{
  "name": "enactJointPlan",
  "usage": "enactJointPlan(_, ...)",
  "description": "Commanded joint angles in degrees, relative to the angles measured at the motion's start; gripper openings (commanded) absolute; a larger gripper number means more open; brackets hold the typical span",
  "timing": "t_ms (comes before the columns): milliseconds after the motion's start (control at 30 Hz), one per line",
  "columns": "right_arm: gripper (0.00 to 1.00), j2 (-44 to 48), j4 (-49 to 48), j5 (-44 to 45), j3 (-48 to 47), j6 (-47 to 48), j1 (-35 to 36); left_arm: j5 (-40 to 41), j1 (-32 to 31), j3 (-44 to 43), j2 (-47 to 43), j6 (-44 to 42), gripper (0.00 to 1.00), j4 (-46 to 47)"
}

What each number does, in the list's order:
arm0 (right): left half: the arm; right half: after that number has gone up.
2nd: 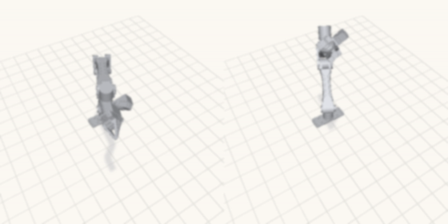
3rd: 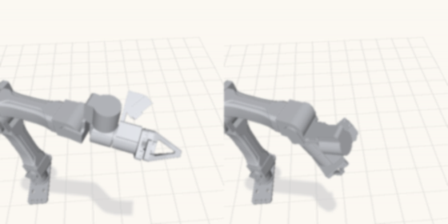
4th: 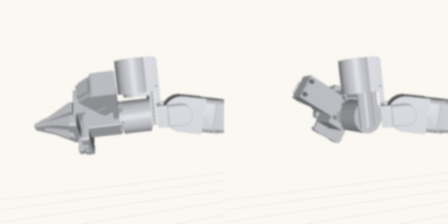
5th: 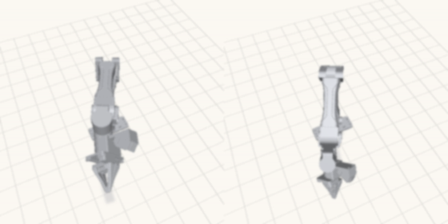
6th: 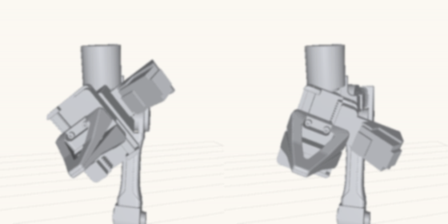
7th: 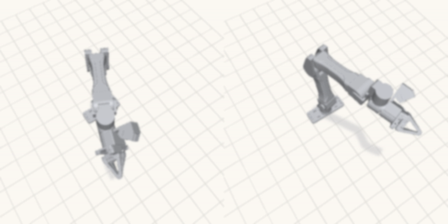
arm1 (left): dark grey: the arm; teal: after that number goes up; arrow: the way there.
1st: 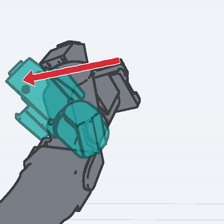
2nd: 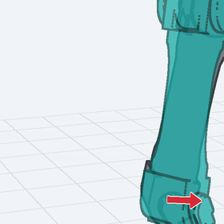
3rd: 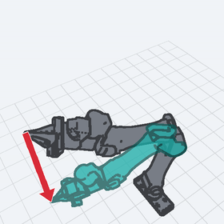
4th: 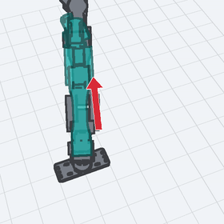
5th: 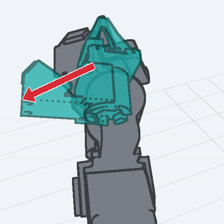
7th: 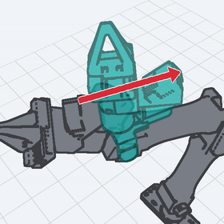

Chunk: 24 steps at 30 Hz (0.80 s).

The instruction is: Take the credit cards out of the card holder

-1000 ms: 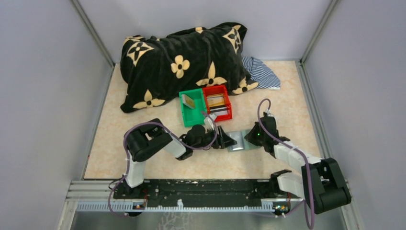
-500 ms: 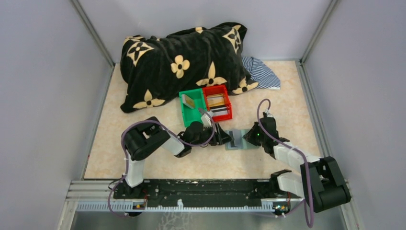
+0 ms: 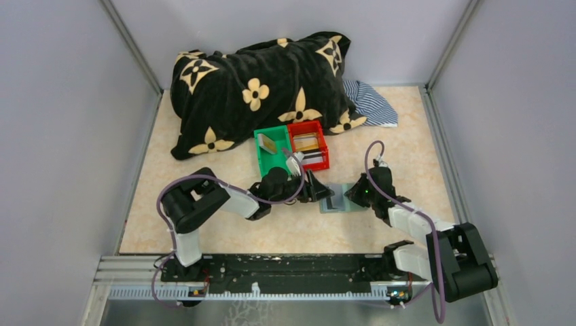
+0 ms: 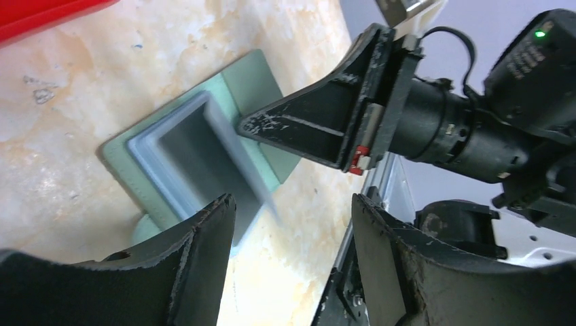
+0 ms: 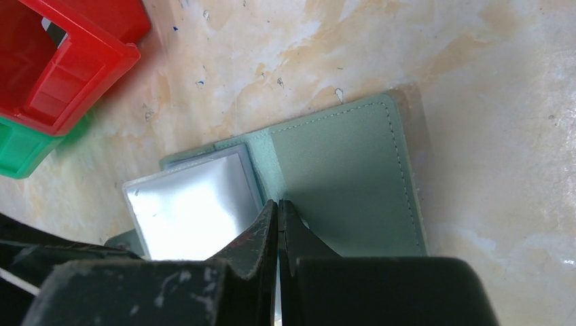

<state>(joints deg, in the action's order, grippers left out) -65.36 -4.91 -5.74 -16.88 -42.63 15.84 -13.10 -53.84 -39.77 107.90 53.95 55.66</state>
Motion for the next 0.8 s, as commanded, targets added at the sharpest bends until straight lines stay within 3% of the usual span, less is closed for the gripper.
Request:
enactJointPlan(0, 0.00, -0.2, 3.8, -0.2, 1.9, 1.0, 0.0, -0.4, -0.1, -0.7, -3.4, -0.3, 0.69, -0.6)
enactJointPlan(767, 0.00, 1.9, 5.0, 0.7, 2.5, 2.3, 0.0, -4.1, -1.0, -8.9, 3.9, -0.5, 0.69, -3.1)
